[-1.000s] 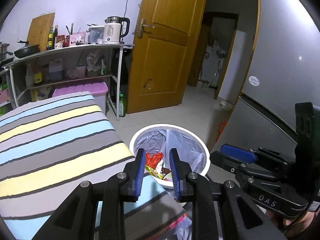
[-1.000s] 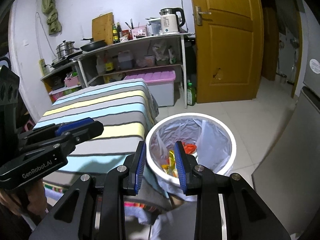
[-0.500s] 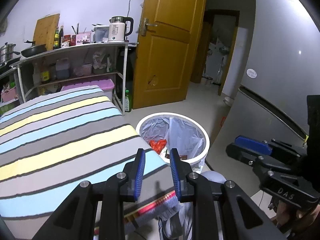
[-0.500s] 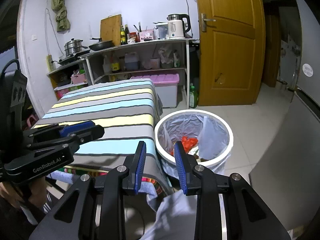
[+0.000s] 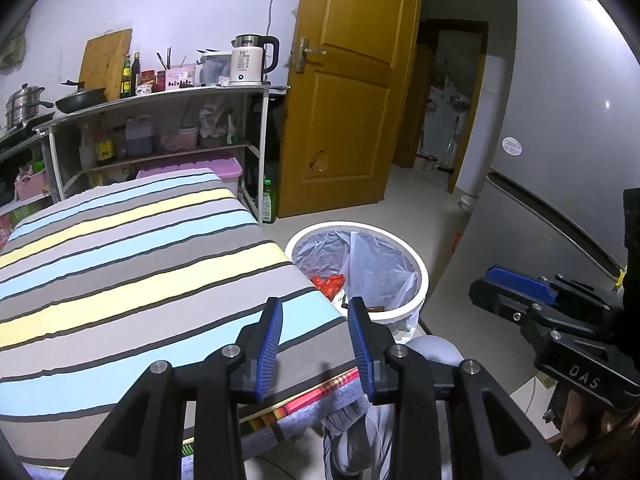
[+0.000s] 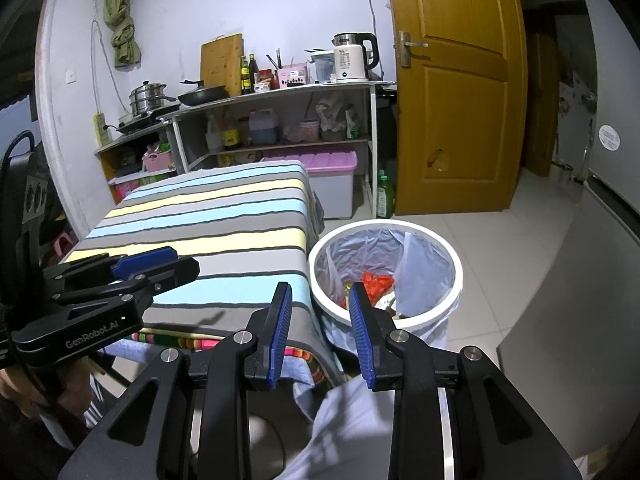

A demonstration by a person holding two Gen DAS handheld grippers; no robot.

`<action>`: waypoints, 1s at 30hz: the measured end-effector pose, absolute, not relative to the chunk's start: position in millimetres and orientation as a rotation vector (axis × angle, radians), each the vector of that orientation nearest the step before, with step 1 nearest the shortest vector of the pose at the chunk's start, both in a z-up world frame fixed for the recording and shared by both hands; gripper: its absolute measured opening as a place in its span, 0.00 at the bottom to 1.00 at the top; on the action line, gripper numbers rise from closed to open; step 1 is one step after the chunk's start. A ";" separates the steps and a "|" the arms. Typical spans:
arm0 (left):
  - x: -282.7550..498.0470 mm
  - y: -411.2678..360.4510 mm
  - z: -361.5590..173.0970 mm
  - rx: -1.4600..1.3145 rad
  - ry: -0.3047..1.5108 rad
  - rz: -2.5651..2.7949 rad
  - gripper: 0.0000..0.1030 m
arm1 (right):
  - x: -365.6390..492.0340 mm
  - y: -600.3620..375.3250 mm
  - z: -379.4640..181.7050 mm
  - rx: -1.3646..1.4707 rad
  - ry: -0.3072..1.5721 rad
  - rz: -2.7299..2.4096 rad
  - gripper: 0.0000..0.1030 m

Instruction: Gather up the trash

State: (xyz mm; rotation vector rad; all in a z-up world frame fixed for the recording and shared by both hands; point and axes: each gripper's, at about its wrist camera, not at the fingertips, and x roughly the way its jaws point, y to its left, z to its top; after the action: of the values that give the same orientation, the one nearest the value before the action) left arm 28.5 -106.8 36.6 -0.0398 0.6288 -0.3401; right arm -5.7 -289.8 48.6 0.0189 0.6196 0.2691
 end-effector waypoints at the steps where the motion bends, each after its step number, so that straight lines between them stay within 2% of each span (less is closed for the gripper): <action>1: 28.3 -107.0 36.8 -0.040 0.627 -0.340 0.33 | -6.2 -289.9 49.0 0.018 0.619 0.269 0.30; 30: 27.7 -106.5 37.2 -0.016 0.605 -0.301 0.32 | -0.1 -295.5 48.8 0.017 0.629 0.269 0.30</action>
State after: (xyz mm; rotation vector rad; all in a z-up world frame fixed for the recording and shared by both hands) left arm 27.7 -106.5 37.2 -0.0156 0.6051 -0.3009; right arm -0.1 -295.5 48.8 0.0175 0.6291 0.2688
